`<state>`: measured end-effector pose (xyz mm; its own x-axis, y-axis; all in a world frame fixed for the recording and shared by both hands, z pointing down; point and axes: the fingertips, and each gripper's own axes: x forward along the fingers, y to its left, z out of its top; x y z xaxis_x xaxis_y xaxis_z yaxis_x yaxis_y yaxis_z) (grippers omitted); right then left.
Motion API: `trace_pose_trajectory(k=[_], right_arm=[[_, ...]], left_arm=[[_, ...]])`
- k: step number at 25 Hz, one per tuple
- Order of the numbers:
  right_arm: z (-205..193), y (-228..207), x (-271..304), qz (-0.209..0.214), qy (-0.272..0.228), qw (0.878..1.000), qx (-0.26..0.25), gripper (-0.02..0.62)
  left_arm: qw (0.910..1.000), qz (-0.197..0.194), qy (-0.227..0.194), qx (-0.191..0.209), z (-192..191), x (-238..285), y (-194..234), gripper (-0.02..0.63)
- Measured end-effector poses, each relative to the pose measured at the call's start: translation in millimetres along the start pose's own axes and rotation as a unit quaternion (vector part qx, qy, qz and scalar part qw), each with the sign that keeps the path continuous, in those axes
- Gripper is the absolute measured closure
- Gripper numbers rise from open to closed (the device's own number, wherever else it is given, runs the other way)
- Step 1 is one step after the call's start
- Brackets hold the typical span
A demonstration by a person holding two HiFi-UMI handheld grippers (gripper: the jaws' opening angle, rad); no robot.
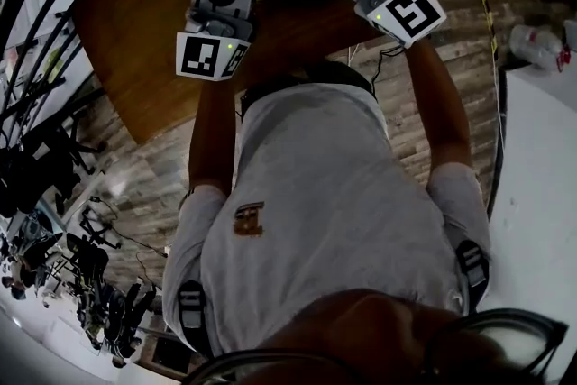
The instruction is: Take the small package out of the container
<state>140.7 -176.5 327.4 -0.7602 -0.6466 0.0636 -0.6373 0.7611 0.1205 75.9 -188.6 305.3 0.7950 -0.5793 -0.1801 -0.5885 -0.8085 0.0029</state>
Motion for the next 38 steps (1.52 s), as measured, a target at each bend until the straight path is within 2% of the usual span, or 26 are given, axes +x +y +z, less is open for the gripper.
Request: trace_pose_trajectory(k=[4, 9, 14, 19, 20, 22, 27, 32, 38], right_arm=[[-20, -13, -3, 0.046, 0.018, 0.999, -0.003, 0.561], [-39, -22, 3, 0.081, 0.045, 0.996, 0.002, 0.561], [-49, -21, 24, 0.102, 0.073, 0.992, 0.003, 0.56], [-63, -15, 38, 0.125, 0.107, 0.986, -0.022, 0.557], [-66, -13, 41, 0.13, 0.116, 0.984, -0.022, 0.539], [-74, -9, 45, 0.142, 0.136, 0.98, -0.025, 0.442], [-101, 6, 58, 0.184, 0.194, 0.962, -0.062, 0.399], [-129, 19, 62, 0.229, 0.251, 0.935, -0.101, 0.372], [-156, 24, 61, 0.264, 0.309, 0.903, -0.139, 0.353]], left_arm=[[0.9994, 0.032, 0.011, 0.008, -13, 12, -2, 0.588], [0.9977, 0.063, 0.023, 0.01, -28, 21, 8, 0.588], [0.9965, 0.074, 0.038, 0.006, -36, 18, 26, 0.588], [0.9962, 0.075, 0.045, -0.001, -43, 13, 36, 0.588], [0.9961, 0.075, 0.045, -0.003, -44, 11, 38, 0.588], [0.9962, 0.074, 0.046, -0.007, -46, 9, 40, 0.588], [0.9965, 0.065, 0.05, -0.013, -53, 2, 44, 0.588], [0.9966, 0.06, 0.054, -0.017, -59, -1, 43, 0.588], [0.9963, 0.062, 0.055, -0.022, -61, -5, 44, 0.588]])
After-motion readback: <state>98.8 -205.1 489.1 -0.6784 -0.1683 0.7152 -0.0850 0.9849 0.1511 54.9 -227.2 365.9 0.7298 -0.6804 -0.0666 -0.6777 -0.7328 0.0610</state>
